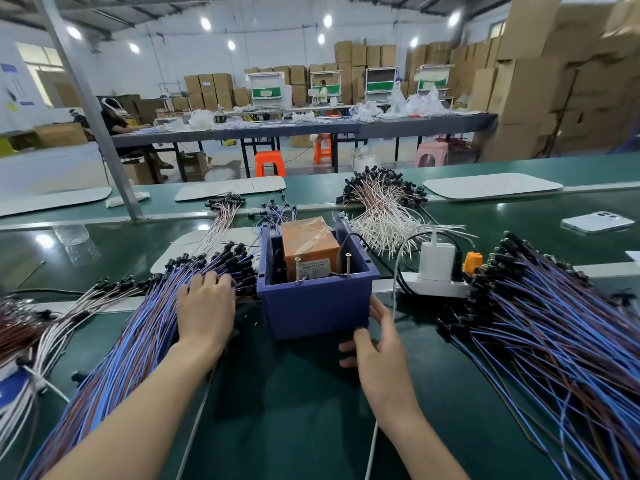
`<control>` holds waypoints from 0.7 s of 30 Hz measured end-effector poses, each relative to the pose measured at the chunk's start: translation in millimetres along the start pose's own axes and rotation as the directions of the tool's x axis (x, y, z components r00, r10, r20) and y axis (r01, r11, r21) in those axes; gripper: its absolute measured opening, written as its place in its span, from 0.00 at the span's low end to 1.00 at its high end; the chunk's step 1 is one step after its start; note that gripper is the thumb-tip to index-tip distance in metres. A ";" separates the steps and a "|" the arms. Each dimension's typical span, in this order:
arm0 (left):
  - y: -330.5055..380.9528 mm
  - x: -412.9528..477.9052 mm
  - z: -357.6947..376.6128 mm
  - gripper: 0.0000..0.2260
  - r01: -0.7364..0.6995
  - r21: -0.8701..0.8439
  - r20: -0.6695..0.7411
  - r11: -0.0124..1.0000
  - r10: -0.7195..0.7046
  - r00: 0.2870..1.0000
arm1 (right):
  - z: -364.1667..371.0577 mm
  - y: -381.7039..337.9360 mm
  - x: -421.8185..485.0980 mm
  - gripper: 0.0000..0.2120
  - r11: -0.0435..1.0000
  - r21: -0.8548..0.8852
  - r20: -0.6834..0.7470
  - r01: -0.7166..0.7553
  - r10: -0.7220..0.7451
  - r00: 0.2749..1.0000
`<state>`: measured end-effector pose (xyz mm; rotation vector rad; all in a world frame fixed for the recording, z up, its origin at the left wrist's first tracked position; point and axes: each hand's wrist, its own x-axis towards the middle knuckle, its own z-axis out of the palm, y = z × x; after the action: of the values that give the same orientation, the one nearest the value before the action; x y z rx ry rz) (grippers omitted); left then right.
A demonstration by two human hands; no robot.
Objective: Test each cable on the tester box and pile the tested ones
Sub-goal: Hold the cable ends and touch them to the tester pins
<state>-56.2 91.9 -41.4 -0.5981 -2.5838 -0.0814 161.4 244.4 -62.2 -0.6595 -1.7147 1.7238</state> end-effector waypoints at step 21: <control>64.5 -63.3 -207.7 0.05 -0.537 -0.685 -0.673 0.492 -0.144 0.725 | -10.1 -26.3 -12.7 0.16 0.937 0.350 0.041 0.006 -0.021 0.999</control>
<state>113.4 91.3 108.8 -0.9987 -1.5569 -1.3325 179.5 241.5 -37.3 -0.4482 -1.3834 1.9809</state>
